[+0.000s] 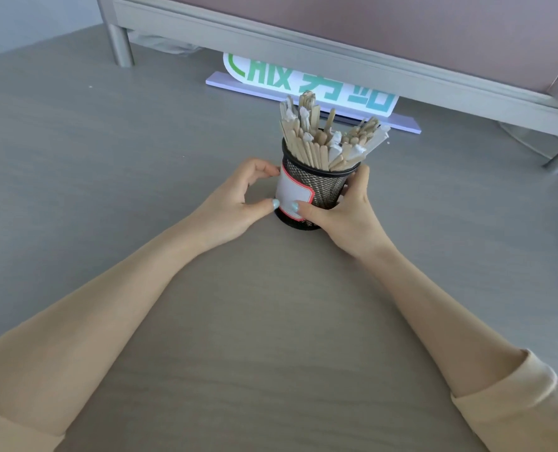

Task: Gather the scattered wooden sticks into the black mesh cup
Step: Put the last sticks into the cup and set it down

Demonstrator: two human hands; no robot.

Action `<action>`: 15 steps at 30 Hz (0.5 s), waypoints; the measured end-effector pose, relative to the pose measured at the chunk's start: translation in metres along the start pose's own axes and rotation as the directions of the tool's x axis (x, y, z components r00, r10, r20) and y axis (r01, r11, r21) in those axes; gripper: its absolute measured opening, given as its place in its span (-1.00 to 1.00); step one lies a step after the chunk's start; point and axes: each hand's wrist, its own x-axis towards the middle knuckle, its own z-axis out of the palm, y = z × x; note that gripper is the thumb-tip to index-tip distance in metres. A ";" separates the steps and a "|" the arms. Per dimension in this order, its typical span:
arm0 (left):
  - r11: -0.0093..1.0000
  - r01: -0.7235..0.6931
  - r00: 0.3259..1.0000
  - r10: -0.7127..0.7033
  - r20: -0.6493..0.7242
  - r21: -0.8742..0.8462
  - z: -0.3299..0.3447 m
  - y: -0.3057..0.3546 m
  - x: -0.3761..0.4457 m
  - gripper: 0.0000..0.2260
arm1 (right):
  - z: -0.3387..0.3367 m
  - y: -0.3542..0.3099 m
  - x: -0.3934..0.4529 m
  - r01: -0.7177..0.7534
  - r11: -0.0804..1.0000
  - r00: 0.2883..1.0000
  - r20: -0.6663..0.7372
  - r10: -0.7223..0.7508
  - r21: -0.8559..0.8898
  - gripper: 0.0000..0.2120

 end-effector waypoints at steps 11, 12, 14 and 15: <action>0.922 -0.040 0.991 -0.011 0.130 0.386 0.001 -0.007 0.010 -0.28 | -0.043 0.017 0.006 0.050 0.992 0.981 0.192 -0.027 -0.113 -0.71; 0.920 -0.040 0.994 -0.002 0.106 0.391 0.002 -0.006 0.011 -0.34 | -0.044 0.017 0.006 0.049 0.985 0.989 0.146 -0.024 -0.166 -0.77; 0.931 -0.017 0.999 0.006 0.033 0.365 0.005 -0.006 0.013 -0.43 | -0.043 0.017 0.004 0.043 0.983 0.993 0.119 -0.022 -0.176 -0.79; 0.932 -0.013 1.000 0.012 0.005 0.363 0.006 -0.007 0.014 -0.46 | -0.042 0.017 0.002 0.045 0.985 0.992 0.124 -0.025 -0.164 -0.77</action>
